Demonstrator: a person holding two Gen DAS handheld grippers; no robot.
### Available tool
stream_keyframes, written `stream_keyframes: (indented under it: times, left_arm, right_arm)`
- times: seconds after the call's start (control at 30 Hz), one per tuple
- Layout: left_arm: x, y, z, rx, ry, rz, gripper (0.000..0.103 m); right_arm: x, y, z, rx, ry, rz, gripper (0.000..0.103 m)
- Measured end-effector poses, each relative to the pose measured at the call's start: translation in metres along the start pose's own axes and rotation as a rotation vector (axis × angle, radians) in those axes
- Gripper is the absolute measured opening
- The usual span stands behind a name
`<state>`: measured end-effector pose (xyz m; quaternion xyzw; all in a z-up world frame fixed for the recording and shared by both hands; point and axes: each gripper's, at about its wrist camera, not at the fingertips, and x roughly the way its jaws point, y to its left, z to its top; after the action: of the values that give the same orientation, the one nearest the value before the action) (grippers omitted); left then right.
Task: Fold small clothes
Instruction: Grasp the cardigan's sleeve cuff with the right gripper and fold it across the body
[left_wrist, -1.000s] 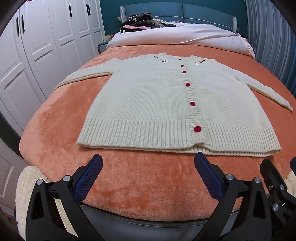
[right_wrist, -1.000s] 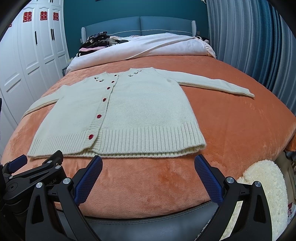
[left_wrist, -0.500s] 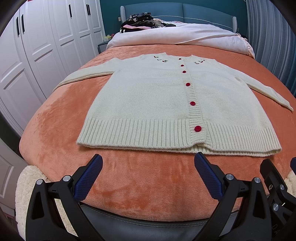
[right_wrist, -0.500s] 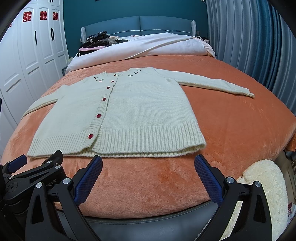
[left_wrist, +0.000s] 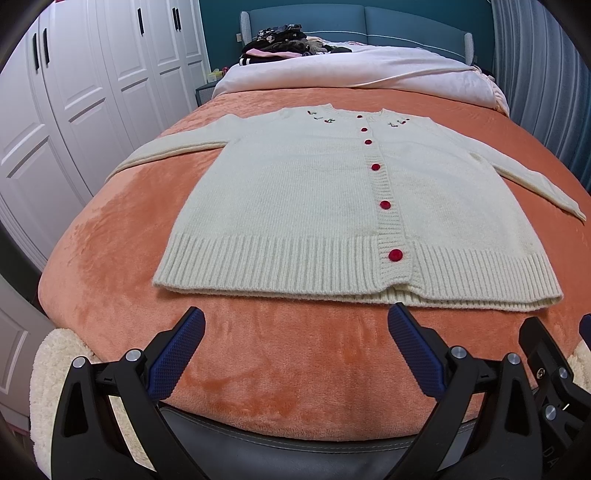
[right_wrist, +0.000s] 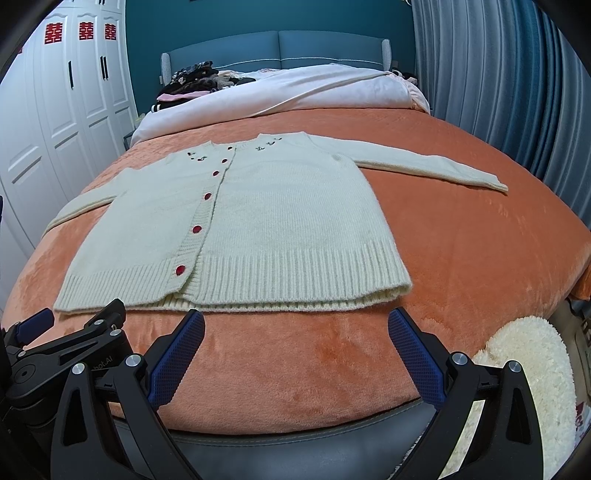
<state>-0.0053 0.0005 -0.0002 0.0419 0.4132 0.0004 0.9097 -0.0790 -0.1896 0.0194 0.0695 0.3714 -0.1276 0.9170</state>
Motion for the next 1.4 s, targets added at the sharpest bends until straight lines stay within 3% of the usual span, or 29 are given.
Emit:
stream_keyframes:
  times: [0.73,0.9,1.23,1.4]
  left_arm:
    - [0.008,0.002,-0.003,0.001,0.016,0.006,0.096]
    - [0.014,0.005,0.000,-0.019,0.038,-0.040,0.097]
    - [0.028,0.003,0.033,-0.044,0.035,-0.025,0.098]
    - [0.040,0.015,0.048,-0.100,0.054,-0.068,0.098]
  right_arm:
    - [0.009,-0.002,-0.005,0.016,0.025,0.009,0.098]
    - [0.019,-0.013,0.000,0.018,0.034,0.051,0.098]
    - [0.052,-0.105,0.049,0.251,0.022,-0.009,0.098]
    - [0.104,-0.210,0.110,0.426,0.010,-0.023,0.098]
